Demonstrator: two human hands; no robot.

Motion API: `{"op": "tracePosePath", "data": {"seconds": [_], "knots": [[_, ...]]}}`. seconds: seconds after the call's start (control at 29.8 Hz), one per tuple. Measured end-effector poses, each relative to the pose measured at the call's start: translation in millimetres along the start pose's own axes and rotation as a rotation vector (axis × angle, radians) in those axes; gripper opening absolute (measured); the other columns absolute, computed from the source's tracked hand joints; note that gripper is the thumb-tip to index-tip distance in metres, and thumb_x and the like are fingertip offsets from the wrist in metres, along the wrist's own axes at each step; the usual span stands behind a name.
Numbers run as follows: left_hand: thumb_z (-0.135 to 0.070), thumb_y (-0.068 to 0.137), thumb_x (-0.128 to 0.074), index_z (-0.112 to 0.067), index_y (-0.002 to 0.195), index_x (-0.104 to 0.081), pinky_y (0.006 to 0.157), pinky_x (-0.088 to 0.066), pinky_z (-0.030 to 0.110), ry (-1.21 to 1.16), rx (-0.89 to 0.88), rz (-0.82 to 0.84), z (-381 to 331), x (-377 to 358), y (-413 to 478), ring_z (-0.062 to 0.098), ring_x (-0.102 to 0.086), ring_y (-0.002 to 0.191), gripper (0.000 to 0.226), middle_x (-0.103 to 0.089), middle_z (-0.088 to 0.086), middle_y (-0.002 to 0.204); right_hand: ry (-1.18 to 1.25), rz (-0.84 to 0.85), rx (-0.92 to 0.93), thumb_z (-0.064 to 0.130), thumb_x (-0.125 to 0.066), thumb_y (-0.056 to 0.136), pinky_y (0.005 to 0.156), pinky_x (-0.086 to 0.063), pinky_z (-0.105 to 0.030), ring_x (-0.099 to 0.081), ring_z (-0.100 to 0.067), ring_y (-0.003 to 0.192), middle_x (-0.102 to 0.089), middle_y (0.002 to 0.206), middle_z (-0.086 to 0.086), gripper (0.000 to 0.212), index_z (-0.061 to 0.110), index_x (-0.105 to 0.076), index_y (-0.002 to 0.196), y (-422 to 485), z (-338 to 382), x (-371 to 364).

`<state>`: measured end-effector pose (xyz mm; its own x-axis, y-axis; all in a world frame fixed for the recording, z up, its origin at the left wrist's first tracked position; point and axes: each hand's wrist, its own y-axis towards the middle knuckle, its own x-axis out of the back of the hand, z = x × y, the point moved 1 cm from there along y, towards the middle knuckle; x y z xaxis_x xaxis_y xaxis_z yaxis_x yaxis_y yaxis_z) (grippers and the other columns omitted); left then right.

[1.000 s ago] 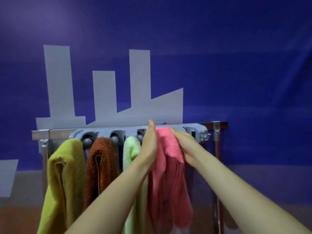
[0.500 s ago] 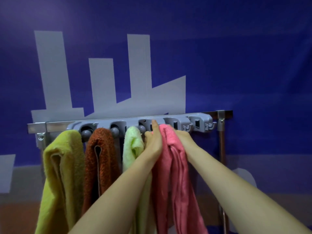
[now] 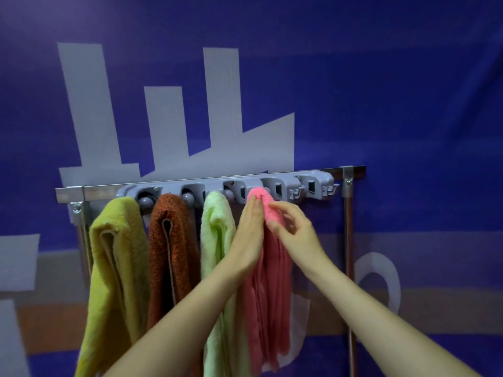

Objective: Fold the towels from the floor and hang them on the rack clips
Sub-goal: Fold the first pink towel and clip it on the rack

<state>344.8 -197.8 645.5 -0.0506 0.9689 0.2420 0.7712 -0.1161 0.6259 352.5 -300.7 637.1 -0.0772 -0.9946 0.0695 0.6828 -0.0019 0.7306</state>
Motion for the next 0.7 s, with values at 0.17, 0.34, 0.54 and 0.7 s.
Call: {"op": "tracePosePath", "data": {"seconds": [0.17, 0.34, 0.54, 0.7], "knots": [[-0.056, 0.089, -0.023, -0.022, 0.113, -0.057, 0.110, -0.034, 0.035, -0.264, 0.127, 0.043, -3, 3, 17, 0.012, -0.052, 0.120, 0.054, -0.056, 0.006, 0.128, -0.116, 0.049, 0.063, -0.002, -0.067, 0.073, 0.096, -0.044, -0.030, -0.054, -0.018, 0.107, -0.048, 0.107, 0.018, 0.048, 0.031, -0.054, 0.106, 5, 1, 3], [-0.042, 0.096, -0.014, -0.015, 0.101, -0.061, 0.098, -0.044, 0.023, -0.306, 0.100, 0.131, -6, 6, 19, 0.016, -0.059, 0.111, 0.055, -0.064, 0.012, 0.112, -0.336, 0.008, 0.199, 0.009, -0.067, 0.076, 0.080, -0.049, -0.029, -0.059, -0.017, 0.086, -0.059, 0.091, 0.002, 0.013, 0.012, -0.064, 0.089, 13, 9, 10], [-0.042, 0.095, -0.011, -0.030, 0.102, -0.056, 0.091, -0.041, 0.007, -0.256, 0.100, 0.115, -6, -2, 11, -0.010, -0.057, 0.098, 0.047, -0.063, -0.005, 0.113, 0.062, -0.258, 0.057, 0.005, -0.056, 0.085, 0.069, -0.044, -0.007, -0.058, 0.006, 0.070, -0.061, 0.080, 0.006, 0.018, 0.018, -0.054, 0.073, 16, 21, 13], [-0.041, 0.096, -0.017, -0.025, 0.076, -0.059, 0.059, -0.047, 0.001, -0.320, 0.189, 0.078, -14, -5, 11, -0.011, -0.061, 0.058, 0.049, -0.068, -0.015, 0.057, 0.104, -0.191, -0.101, 0.012, -0.047, 0.091, 0.072, -0.043, -0.020, -0.052, 0.000, 0.069, -0.057, 0.076, 0.003, 0.021, 0.021, -0.051, 0.073, 12, 14, 5]]}}
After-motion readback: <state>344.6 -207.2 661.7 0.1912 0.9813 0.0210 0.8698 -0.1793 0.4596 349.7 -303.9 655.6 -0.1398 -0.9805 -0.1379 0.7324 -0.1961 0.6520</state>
